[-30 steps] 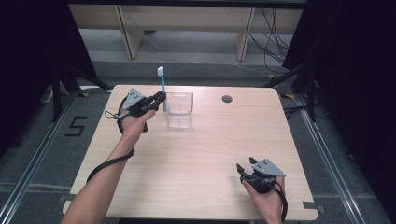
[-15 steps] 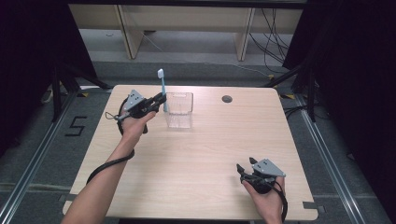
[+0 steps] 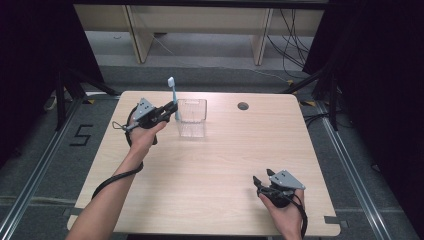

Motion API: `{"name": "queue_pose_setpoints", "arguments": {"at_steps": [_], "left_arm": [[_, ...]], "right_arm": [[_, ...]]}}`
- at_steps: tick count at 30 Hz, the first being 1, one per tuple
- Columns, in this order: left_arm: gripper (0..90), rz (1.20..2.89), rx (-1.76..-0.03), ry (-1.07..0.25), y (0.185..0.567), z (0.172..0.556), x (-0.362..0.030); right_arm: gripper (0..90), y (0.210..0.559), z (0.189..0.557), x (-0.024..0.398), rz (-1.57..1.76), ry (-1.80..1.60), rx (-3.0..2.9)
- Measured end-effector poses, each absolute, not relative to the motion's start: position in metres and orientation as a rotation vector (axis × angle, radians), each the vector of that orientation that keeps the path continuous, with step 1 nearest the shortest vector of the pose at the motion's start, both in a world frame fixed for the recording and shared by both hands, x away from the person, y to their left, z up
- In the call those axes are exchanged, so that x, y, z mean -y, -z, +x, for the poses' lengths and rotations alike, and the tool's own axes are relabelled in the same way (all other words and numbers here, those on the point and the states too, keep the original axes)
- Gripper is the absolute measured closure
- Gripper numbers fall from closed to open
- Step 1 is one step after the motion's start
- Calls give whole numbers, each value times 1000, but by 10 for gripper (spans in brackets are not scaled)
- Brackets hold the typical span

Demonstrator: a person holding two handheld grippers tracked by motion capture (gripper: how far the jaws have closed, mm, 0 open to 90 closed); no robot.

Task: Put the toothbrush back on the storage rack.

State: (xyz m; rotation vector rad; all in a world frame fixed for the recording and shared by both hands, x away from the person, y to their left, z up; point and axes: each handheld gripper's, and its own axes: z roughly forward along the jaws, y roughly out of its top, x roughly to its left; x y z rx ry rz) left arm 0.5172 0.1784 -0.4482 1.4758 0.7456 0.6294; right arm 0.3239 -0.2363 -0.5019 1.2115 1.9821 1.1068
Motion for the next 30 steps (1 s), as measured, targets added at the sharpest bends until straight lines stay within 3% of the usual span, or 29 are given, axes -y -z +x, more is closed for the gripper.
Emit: {"name": "queue_pose_setpoints", "arguments": {"at_steps": [30], "left_arm": [[780,1523,-756,-624,460,513,-180]], "right_arm": [[433,503,326,236,1172,-1087,-1997]]}}
